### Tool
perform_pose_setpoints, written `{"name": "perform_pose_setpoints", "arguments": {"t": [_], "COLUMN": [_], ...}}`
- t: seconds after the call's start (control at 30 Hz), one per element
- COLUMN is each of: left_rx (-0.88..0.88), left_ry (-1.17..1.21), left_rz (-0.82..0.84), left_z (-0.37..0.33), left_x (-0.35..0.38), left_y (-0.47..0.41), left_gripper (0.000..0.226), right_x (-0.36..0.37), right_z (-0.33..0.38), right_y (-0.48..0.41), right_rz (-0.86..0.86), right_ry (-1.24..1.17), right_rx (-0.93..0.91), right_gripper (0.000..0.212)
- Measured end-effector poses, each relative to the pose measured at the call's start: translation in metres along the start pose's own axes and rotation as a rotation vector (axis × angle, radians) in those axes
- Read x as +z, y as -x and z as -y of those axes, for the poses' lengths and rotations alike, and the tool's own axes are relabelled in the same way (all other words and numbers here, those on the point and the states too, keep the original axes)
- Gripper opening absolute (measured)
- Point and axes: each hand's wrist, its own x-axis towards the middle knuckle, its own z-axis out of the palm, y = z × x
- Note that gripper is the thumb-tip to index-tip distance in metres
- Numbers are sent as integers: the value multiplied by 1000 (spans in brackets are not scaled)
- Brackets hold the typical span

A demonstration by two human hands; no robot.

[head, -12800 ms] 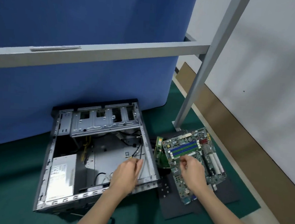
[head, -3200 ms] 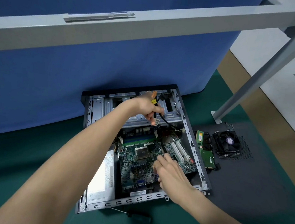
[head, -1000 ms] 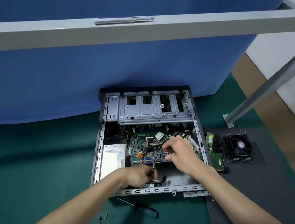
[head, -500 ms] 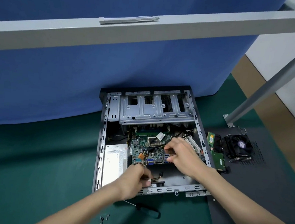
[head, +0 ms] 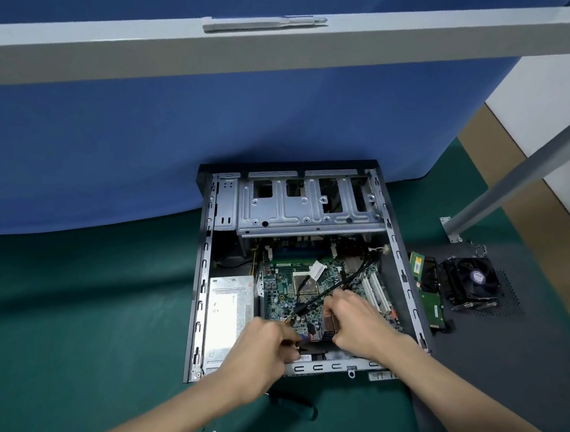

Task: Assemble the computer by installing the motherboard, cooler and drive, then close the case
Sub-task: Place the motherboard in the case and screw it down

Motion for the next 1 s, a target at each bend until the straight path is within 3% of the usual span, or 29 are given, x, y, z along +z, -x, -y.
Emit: {"name": "perform_pose_setpoints", "arguments": {"t": [0.1, 0.2, 0.37, 0.57, 0.67, 0.8, 0.87, 1.0], "left_rx": [-182, -252, -236, -250, -248, -290, -288, -250], "left_ry": [141, 248, 214, 205, 153, 179, 112, -321], "left_rz": [18, 55, 20, 150, 188, 96, 50, -63], "left_z": [2, 2, -5, -10, -10, -9, -7, -4], "left_x": [-3, -9, -16, -20, -21, -20, -15, -7], "left_y": [-9, -14, -27, -48, -53, -70, -82, -118], "left_gripper": [27, 24, 13, 28, 26, 27, 27, 28], "right_x": [-1, 3, 14, 27, 26, 22, 21, 24], "right_z": [0, -1, -3, -3, -3, -1, 0, 0], "right_y": [-6, -12, -23, -27, -27, -29, -30, -30], "right_rz": [62, 92, 96, 155, 183, 205, 229, 287], "right_ry": [46, 67, 61, 164, 181, 221, 219, 161], "right_rx": [0, 8, 37, 49, 41, -20, -27, -26], "right_gripper": [43, 43, 44, 53, 42, 34, 31, 26]}}
